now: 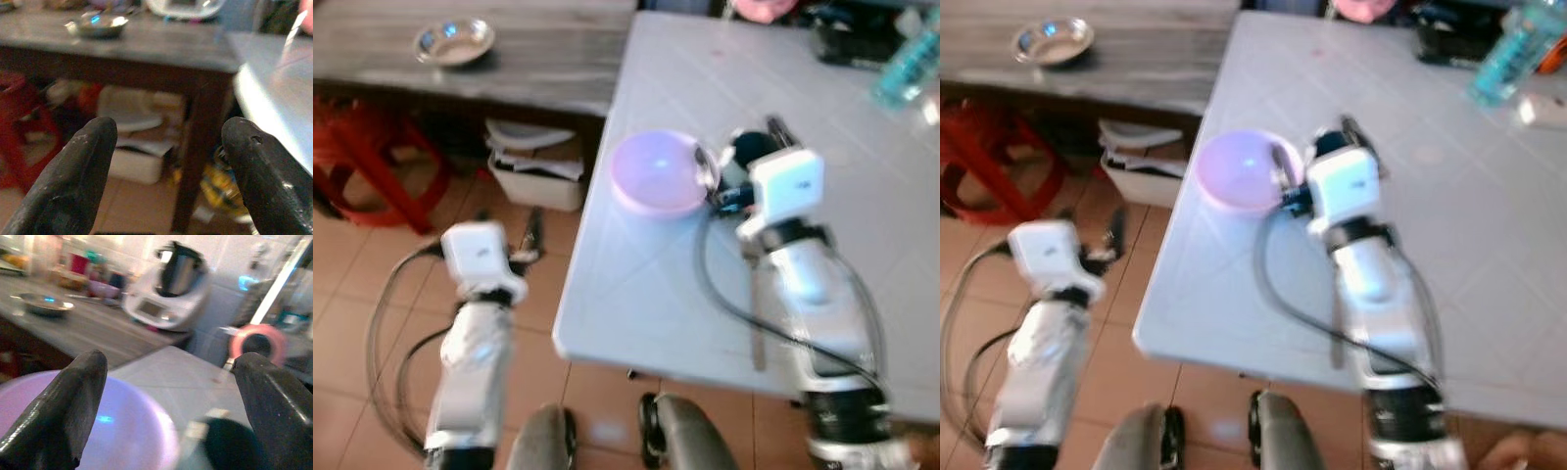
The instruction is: Setting the table
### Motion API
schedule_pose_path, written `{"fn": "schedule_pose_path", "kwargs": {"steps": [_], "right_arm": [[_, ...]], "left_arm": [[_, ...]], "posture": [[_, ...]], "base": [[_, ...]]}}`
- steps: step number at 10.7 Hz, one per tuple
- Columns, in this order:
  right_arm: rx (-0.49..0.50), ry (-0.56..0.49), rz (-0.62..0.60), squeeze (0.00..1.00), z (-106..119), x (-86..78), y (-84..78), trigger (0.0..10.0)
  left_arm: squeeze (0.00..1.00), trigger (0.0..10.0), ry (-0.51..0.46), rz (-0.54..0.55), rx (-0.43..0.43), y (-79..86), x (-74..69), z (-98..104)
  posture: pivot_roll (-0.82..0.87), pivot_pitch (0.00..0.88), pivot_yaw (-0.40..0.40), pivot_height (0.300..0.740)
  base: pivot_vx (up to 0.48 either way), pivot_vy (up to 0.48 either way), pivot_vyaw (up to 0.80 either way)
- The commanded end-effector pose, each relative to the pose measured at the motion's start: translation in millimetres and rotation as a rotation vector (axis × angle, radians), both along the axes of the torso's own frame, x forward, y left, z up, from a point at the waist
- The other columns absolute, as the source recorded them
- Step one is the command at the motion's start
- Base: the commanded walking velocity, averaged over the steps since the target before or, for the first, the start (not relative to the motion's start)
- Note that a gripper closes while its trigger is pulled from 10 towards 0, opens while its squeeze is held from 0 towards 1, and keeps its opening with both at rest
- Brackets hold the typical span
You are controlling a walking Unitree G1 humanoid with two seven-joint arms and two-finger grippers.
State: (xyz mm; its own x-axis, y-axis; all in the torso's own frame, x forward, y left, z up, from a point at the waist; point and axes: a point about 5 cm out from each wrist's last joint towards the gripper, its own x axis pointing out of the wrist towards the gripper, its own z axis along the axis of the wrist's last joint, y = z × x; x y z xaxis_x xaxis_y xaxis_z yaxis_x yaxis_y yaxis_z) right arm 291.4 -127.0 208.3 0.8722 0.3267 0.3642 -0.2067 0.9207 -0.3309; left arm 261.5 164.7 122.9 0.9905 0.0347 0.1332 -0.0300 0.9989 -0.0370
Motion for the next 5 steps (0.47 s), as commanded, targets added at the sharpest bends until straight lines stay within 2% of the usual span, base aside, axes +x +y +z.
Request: {"fn": "schedule_pose_path", "kwargs": {"steps": [1, 2, 4, 5], "right_arm": [[-0.014, -0.008, -0.007, 0.00, 0, -1.6, -2.9, 10.0], [-0.015, -0.019, 0.008, 1.00, 0, -1.5, -0.3, 10.0], [-0.021, -0.009, 0.100, 1.00, 3, -0.1, 11.6, 10.0], [-0.025, 0.038, 0.174, 0.69, 2, 0.5, 20.1, 10.0]], "left_arm": [[0.00, 10.0, 0.002, 0.016, -0.004, 2.5, -2.5, -1], [0.00, 10.0, 0.002, 0.022, -0.002, 3.8, -2.5, -1], [0.00, 10.0, 0.014, 0.022, 0.007, 6.3, -1.6, -1], [0.00, 10.0, 0.025, 0.018, 0.009, 6.9, -2.0, -3]], "posture": [[-0.05, 0.202, 0.007, 0.740], [-0.05, 0.201, 0.010, 0.740], [-0.04, 0.204, 0.016, 0.740], [-0.04, 0.204, 0.017, 0.740]], "base": [[0.000, 0.000, 0.00], [0.000, 0.000, 0.00], [0.000, 0.000, 0.00], [0.000, 0.000, 0.00]]}}
